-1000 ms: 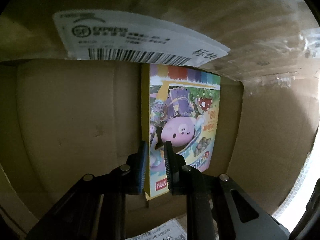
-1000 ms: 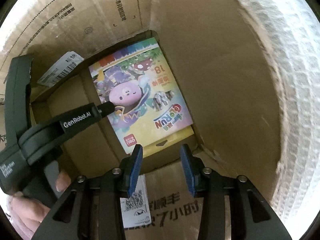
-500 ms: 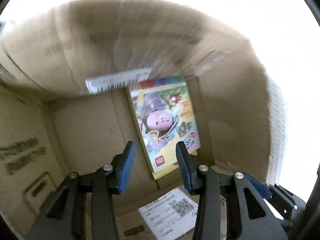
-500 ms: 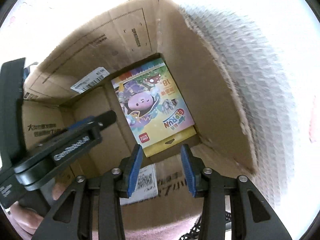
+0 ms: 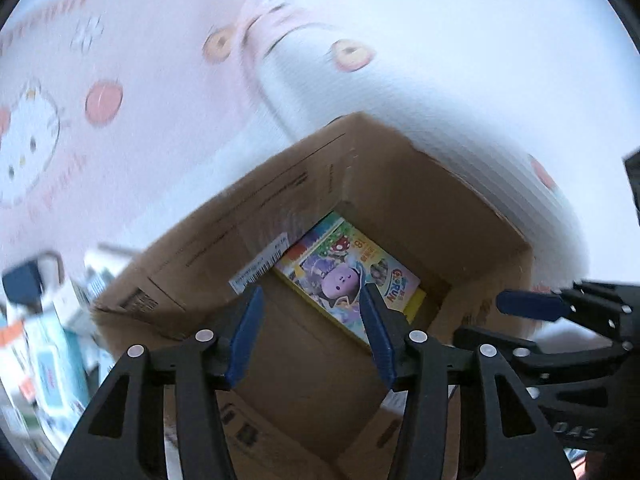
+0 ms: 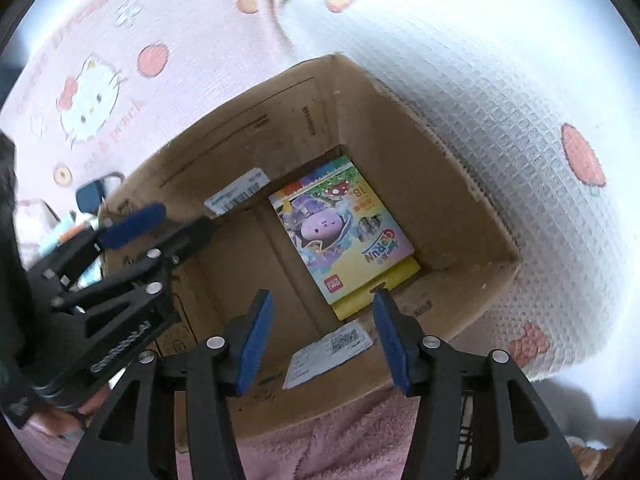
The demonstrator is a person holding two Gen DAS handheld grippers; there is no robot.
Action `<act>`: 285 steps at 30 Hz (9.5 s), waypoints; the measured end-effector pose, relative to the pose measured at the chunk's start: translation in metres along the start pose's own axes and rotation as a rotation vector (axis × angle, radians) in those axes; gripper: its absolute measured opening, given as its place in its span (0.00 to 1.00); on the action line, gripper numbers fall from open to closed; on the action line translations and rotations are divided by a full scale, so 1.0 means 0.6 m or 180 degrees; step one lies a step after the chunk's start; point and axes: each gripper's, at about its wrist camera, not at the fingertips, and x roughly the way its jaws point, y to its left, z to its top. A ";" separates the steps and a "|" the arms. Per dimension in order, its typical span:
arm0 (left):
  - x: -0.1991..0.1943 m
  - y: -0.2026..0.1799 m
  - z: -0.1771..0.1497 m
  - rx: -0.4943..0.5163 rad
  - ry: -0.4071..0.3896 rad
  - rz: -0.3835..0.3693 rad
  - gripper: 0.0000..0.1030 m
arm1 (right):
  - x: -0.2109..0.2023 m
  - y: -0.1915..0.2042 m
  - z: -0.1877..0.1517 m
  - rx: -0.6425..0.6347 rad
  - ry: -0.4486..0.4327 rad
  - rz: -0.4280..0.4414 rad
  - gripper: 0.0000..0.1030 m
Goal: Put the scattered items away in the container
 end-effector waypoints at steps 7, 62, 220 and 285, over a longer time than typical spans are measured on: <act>-0.065 0.033 -0.050 0.0382 -0.0435 0.0058 0.61 | -0.033 0.080 -0.054 -0.0307 -0.0659 -0.0092 0.49; -0.283 0.426 -0.445 -0.1928 -0.0569 0.0866 0.67 | 0.011 0.499 -0.272 -0.1824 -0.1512 0.0801 0.90; -0.253 0.453 -0.335 -0.1938 -0.0205 0.0644 0.51 | 0.064 0.495 -0.173 -0.1304 -0.1073 0.1687 0.45; -0.054 0.404 -0.442 -0.1592 0.0514 0.0561 0.65 | 0.262 0.501 -0.201 -0.1271 0.0656 0.1616 0.76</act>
